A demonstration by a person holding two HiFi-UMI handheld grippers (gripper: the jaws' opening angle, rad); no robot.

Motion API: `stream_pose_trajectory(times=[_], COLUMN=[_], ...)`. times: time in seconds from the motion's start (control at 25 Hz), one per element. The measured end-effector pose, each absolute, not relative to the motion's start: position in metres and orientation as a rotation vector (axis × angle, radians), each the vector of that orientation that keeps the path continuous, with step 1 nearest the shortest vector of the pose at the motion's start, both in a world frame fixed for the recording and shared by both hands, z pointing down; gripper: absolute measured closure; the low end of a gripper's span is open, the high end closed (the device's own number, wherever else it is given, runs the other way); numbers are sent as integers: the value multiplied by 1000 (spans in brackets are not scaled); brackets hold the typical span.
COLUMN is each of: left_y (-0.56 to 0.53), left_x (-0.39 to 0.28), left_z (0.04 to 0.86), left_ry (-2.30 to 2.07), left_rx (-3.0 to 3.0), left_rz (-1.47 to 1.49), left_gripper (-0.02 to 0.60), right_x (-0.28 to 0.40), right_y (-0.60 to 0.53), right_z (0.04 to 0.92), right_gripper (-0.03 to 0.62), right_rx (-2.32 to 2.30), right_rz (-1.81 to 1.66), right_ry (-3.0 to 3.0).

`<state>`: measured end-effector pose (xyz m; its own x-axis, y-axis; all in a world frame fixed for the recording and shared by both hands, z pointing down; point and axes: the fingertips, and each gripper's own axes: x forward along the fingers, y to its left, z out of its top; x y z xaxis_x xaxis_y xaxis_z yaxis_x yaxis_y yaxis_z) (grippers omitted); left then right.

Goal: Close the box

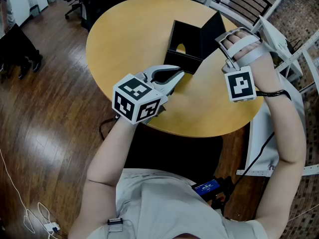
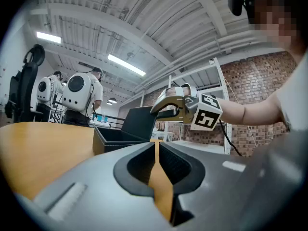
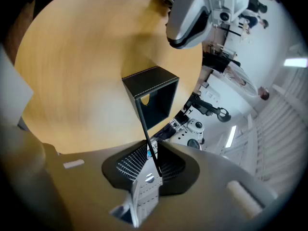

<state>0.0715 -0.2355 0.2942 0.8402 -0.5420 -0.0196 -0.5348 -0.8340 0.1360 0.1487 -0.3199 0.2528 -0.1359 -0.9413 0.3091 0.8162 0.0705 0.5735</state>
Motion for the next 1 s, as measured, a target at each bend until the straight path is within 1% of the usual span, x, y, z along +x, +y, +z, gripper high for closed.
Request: stream_pose_trajectory(times=[0.12,0.32,0.48,0.76,0.8,0.84,0.88,1.0], left_y=[-232,-227,-222,-215,-214,-213,-213,-214], left_x=[67,59,57,48,47,48,48,49], left_z=[290,282,281,282,283,283,284,283], left_ry=[-826,-780,-753,-731,-732,-732,-731,-723], left_rx=[2898,2905,2908,2897,2894,2894,2895,2901], left_rz=[-109,-163,-191,-238,-237,-233,-228,-219], left_gripper=[557,557,555,557,557,557,555,557], right_x=[123,103,75,60,57,53,48,33], right_y=[-317,-321,-326,-327,-324,-319,-314,-304], right_z=[256,268,277,299,299,298,295,282], right_gripper=[514,479,431,421,406,326,286,297], right_rx=[167,-29,-200,-411,-411,-401,-385,-306], right_rz=[-1589,-1552,-1598,-1508,-1505,-1509,-1518,-1566], right_ry=[-777,-633,-438,-306,-331,-374,-422,-550])
